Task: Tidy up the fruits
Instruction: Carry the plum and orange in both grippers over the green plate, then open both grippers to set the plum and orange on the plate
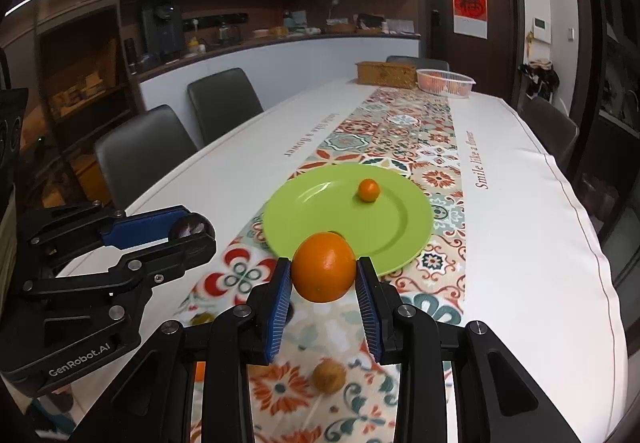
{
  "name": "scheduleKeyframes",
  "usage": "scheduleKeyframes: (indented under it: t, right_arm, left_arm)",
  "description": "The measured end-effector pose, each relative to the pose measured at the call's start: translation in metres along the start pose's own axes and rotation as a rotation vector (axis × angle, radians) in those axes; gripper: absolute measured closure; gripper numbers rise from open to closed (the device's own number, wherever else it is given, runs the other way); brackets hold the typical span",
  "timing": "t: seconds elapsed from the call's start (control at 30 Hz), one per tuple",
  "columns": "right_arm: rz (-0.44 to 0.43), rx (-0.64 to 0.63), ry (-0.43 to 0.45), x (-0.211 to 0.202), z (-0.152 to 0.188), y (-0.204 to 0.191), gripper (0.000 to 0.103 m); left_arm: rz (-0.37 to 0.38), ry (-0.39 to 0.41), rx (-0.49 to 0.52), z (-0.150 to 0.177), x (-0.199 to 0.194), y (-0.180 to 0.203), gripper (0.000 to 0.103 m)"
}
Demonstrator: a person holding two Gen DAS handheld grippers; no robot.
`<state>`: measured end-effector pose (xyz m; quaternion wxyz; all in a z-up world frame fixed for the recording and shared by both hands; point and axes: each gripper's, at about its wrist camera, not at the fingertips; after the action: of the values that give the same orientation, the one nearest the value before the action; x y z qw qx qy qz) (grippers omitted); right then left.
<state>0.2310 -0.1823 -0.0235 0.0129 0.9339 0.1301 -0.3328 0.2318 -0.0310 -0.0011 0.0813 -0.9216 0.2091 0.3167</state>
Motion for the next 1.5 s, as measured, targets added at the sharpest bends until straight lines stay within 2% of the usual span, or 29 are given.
scheduleKeyframes:
  t: [0.2,0.47,0.87,1.0,1.1,1.23,1.33,1.4,1.5]
  right_arm:
    - [0.016,0.008,-0.038,0.028,-0.018,0.013,0.069]
    - [0.019,0.030,-0.120,0.074,-0.039,0.032,0.069]
    - [0.032,0.044,-0.201,0.118,-0.054,0.044,0.069]
    - [0.029,0.069,-0.218,0.126,-0.056,0.048,0.069]
    - [0.045,0.080,-0.222,0.128,-0.058,0.050,0.069]
    - [0.043,0.081,-0.212,0.125,-0.059,0.050,0.057]
    - [0.044,0.077,-0.207,0.121,-0.060,0.048,0.056]
    - [0.039,0.076,-0.200,0.115,-0.060,0.047,0.056]
    - [0.047,0.064,-0.184,0.105,-0.059,0.044,0.050]
  left_arm:
    - [0.006,-0.028,0.017,-0.022,0.031,-0.012,0.076]
    - [0.036,-0.111,-0.036,-0.044,0.084,-0.037,0.076]
    - [0.056,-0.236,-0.113,-0.054,0.137,-0.057,0.076]
    - [0.050,-0.238,-0.129,-0.058,0.140,-0.061,0.075]
    - [0.049,-0.229,-0.131,-0.061,0.137,-0.062,0.067]
    - [0.022,-0.209,-0.124,-0.063,0.128,-0.062,0.061]
    - [0.005,-0.202,-0.131,-0.063,0.119,-0.062,0.059]
    - [-0.005,-0.193,-0.131,-0.062,0.111,-0.061,0.054]
    - [-0.031,-0.187,-0.129,-0.060,0.098,-0.059,0.052]
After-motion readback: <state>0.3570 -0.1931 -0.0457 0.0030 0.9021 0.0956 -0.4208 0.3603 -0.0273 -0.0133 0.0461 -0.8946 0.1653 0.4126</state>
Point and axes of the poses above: each gripper's, at about its wrist camera, not at the fingertips, and x roughly the way its jaws point, y to its right, z to its underside, and after that the axes turned 2 degrees about z, right-handed
